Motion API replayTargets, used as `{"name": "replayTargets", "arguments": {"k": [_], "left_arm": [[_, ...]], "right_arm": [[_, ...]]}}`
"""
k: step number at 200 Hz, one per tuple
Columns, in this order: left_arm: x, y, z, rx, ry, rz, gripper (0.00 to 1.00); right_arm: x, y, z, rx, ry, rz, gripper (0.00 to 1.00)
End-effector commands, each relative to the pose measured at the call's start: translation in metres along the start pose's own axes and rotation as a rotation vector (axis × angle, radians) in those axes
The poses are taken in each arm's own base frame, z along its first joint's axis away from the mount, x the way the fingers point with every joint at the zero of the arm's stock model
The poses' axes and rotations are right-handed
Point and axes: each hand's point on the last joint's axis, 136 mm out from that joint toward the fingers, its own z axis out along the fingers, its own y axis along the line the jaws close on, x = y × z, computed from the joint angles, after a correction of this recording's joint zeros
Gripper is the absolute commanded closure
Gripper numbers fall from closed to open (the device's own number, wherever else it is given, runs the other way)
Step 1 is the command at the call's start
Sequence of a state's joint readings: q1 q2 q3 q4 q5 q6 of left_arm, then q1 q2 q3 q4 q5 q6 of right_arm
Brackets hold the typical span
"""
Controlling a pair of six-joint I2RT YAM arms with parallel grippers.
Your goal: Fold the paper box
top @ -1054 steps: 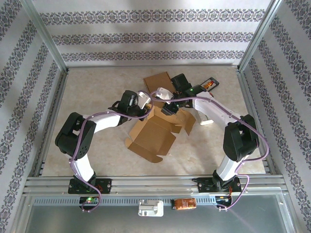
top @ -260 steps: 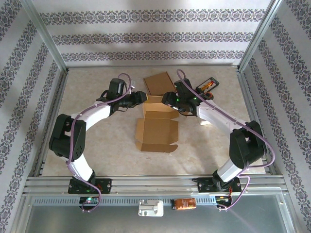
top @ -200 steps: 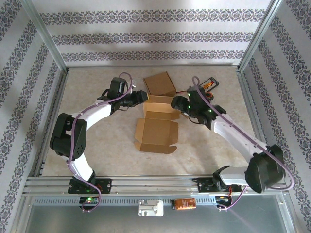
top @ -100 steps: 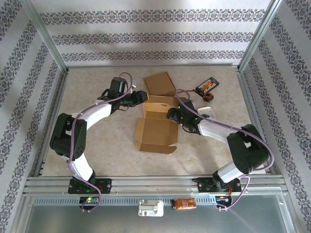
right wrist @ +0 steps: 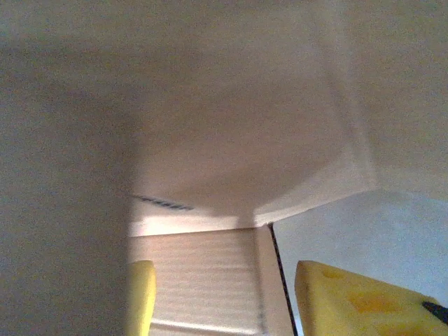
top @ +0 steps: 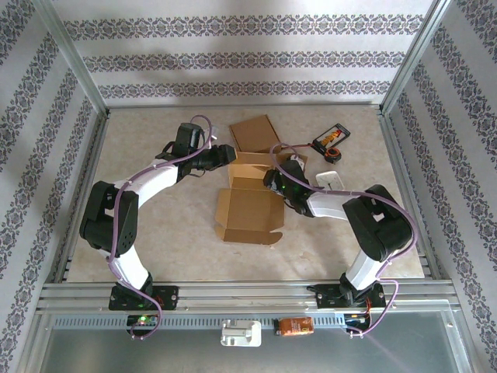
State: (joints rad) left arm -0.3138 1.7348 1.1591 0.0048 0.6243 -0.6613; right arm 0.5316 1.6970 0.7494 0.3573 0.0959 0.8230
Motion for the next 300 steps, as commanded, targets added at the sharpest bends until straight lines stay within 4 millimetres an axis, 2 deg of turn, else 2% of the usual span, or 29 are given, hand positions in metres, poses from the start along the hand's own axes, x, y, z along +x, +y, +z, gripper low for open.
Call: {"name": "replayTargets", "arguments": {"k": [1,15,28,50,64,92,104,116,124,131,152,166,206,228,256,264,278,300], "left_arm": [[0.009,0.000,0.004,-0.022,0.036,0.015,0.54],[0.010,0.001,0.006,-0.026,0.040,0.014,0.54],[0.011,0.002,0.007,-0.027,0.044,0.013,0.54],[0.011,0.003,0.008,-0.032,0.045,0.015,0.54],[0.010,0.002,0.007,-0.039,0.045,0.025,0.54],[0.007,0.001,0.005,-0.054,0.041,0.043,0.54],[0.007,0.002,0.005,-0.056,0.041,0.042,0.54],[0.006,0.002,0.005,-0.056,0.041,0.043,0.54],[0.007,0.001,0.006,-0.053,0.042,0.043,0.54],[0.007,0.002,0.006,-0.054,0.041,0.042,0.54],[0.007,0.002,0.008,-0.049,0.043,0.040,0.54],[0.007,0.002,0.009,-0.048,0.045,0.039,0.54],[0.008,0.003,0.009,-0.047,0.048,0.039,0.54],[0.008,0.003,0.008,-0.049,0.049,0.042,0.54],[0.009,0.004,0.009,-0.052,0.054,0.041,0.54],[0.009,0.004,0.009,-0.052,0.053,0.040,0.54],[0.009,0.004,0.009,-0.055,0.057,0.040,0.54],[0.009,0.005,0.009,-0.060,0.056,0.038,0.54]], "right_arm": [[0.001,0.033,-0.008,-0.118,-0.020,-0.020,0.48],[0.007,0.041,-0.007,-0.140,-0.011,-0.039,0.49],[0.014,0.039,-0.006,-0.133,-0.003,-0.047,0.49],[0.012,0.039,-0.014,-0.146,-0.013,-0.053,0.48],[0.003,0.046,-0.032,-0.167,-0.038,-0.092,0.43],[-0.014,0.051,-0.080,-0.185,-0.084,-0.264,0.30],[-0.018,0.043,-0.101,-0.165,-0.108,-0.359,0.24],[-0.031,0.030,-0.124,-0.133,-0.165,-0.419,0.19],[-0.039,0.020,-0.137,-0.115,-0.206,-0.442,0.08],[-0.047,0.011,-0.146,-0.101,-0.241,-0.456,0.03],[-0.066,-0.012,-0.160,-0.076,-0.298,-0.481,0.02],[-0.069,-0.018,-0.159,-0.093,-0.277,-0.523,0.02],[-0.055,-0.017,-0.128,-0.180,-0.082,-0.672,0.04],[-0.060,-0.016,-0.106,-0.206,-0.034,-0.661,0.08],[-0.072,-0.012,-0.077,-0.220,0.016,-0.645,0.18],[-0.075,-0.011,-0.070,-0.221,0.027,-0.635,0.24],[-0.079,-0.010,-0.062,-0.216,0.047,-0.619,0.43],[-0.079,0.000,-0.063,-0.255,0.048,-0.572,0.68]]}}
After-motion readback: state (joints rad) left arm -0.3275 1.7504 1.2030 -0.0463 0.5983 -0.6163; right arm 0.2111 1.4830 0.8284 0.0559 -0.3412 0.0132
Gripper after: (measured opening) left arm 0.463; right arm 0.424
